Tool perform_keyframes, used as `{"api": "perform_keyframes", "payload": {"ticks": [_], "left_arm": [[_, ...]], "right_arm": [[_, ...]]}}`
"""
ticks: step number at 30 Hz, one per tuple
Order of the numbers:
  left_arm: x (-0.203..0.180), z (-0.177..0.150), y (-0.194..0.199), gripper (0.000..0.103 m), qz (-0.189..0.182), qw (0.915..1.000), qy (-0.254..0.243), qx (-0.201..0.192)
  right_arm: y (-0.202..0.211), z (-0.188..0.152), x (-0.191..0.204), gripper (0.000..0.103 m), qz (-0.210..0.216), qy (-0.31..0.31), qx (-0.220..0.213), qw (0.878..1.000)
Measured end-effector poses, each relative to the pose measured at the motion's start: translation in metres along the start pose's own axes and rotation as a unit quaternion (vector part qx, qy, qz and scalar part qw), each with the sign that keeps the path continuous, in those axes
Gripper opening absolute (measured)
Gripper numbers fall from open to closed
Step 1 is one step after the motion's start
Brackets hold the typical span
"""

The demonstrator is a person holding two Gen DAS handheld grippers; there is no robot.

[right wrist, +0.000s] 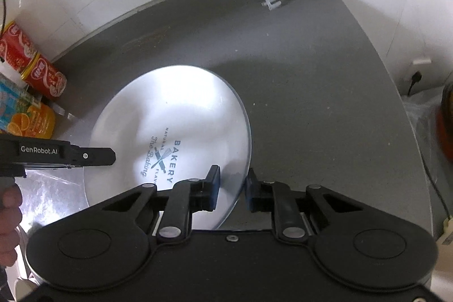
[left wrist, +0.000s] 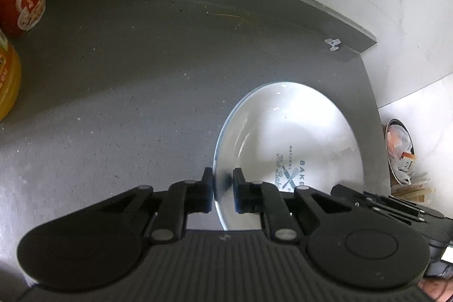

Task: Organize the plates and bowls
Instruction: 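Close both tools on the rim of the 'Bakery' plate, then carry the 'Bakery' plate with both tools onto the 'Sweet' plate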

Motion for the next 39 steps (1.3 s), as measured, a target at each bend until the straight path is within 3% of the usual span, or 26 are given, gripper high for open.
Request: {"api": "perform_keyframes", "payload": {"ticks": [13,19,29,39], "left_arm": [[0.004,0.009,0.066,0.012,-0.038,0.9975,0.003,-0.059],[0.013,0.007,0.113,0.012,-0.045,0.9952,0.005,-0.087],[0.059,-0.005,0.194,0.012,-0.04,0.9914,0.012,-0.124],[0.126,-0.028,0.248,0.012,-0.023,0.9888,0.032,-0.144]], "right_arm": [[0.064,0.02,0.025,0.014,0.017,0.032,-0.074,0.997],[0.101,0.027,0.06,0.014,0.02,0.049,-0.102,0.993],[0.144,0.005,0.129,0.014,0.041,0.057,-0.124,0.99],[0.155,-0.032,0.203,0.014,0.063,0.073,-0.118,0.988]]}}
Point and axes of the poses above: each gripper's, at about its wrist camera, not at the fingertips, and y roughly against the way its jaws point, x to its left, z to its top, the point moved 3 cm from there along -y, roughly the way its jaws point, and after that the axes turned 12 degrees about -x, right-handed, at the moved point
